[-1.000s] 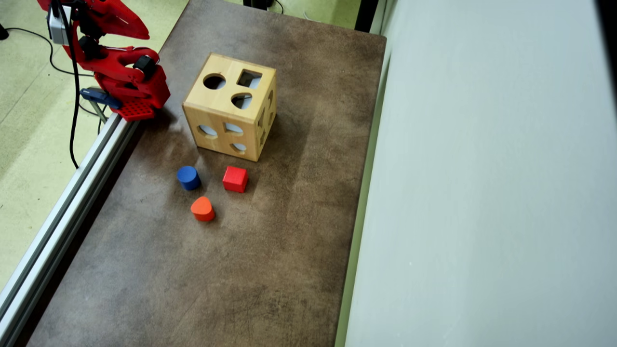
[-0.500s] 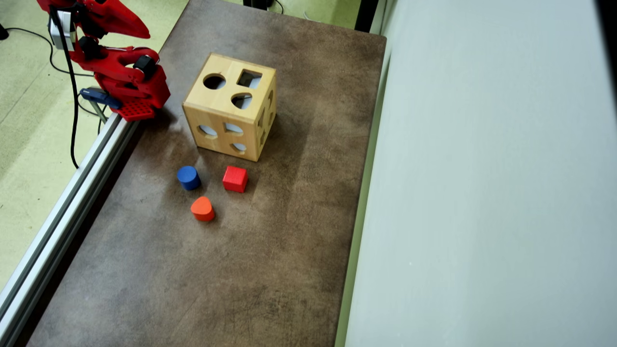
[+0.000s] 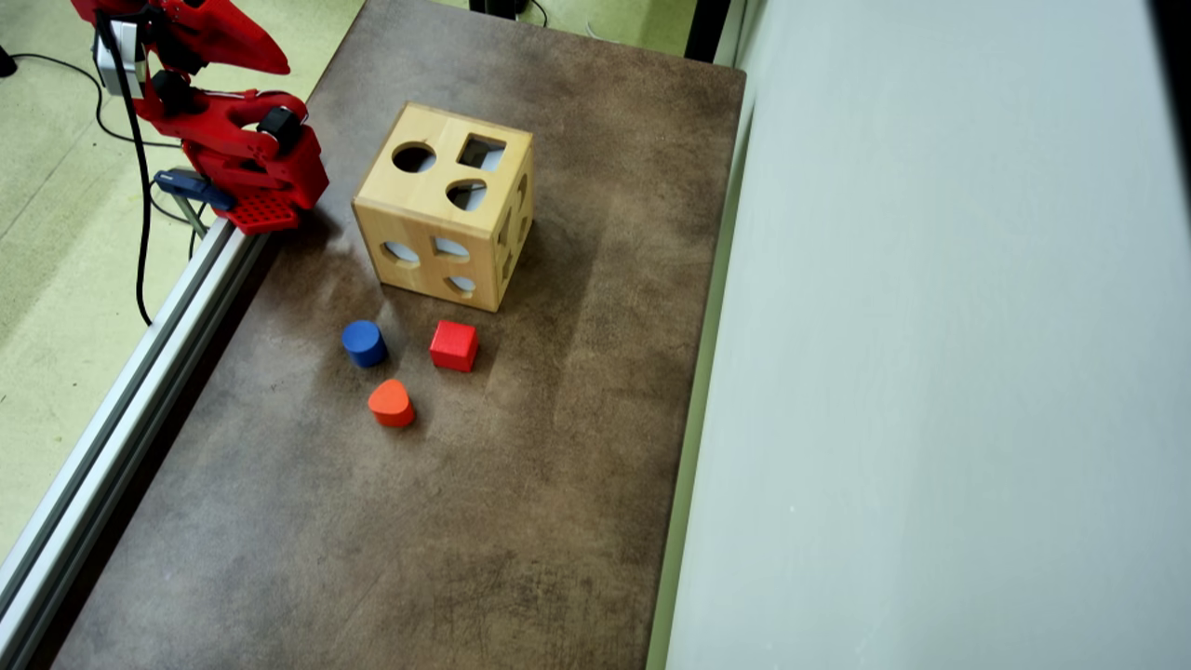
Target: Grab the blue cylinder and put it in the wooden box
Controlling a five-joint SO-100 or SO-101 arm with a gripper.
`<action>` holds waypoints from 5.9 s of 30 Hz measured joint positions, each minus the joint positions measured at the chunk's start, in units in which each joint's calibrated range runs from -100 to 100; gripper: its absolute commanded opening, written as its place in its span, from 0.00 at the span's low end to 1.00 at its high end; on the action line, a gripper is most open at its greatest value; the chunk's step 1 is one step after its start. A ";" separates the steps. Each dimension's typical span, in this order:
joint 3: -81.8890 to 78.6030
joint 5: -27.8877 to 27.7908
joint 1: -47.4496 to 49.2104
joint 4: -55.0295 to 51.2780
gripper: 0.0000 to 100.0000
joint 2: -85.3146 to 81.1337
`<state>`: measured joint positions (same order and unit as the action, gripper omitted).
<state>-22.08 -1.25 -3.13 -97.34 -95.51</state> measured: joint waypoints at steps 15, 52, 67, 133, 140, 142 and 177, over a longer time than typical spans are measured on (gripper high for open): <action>0.00 0.00 -0.36 5.49 0.03 0.00; 0.00 -0.05 -21.63 16.38 0.03 44.66; 0.00 -5.27 -29.90 16.55 0.03 57.88; -0.09 -30.67 -35.00 31.07 0.03 101.36; -0.09 -34.92 -35.00 31.15 0.07 101.36; -0.09 -35.90 -35.00 31.15 0.09 101.36; -0.36 -39.07 -35.00 31.07 0.22 101.69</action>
<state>-22.44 -40.32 -38.12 -66.26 6.19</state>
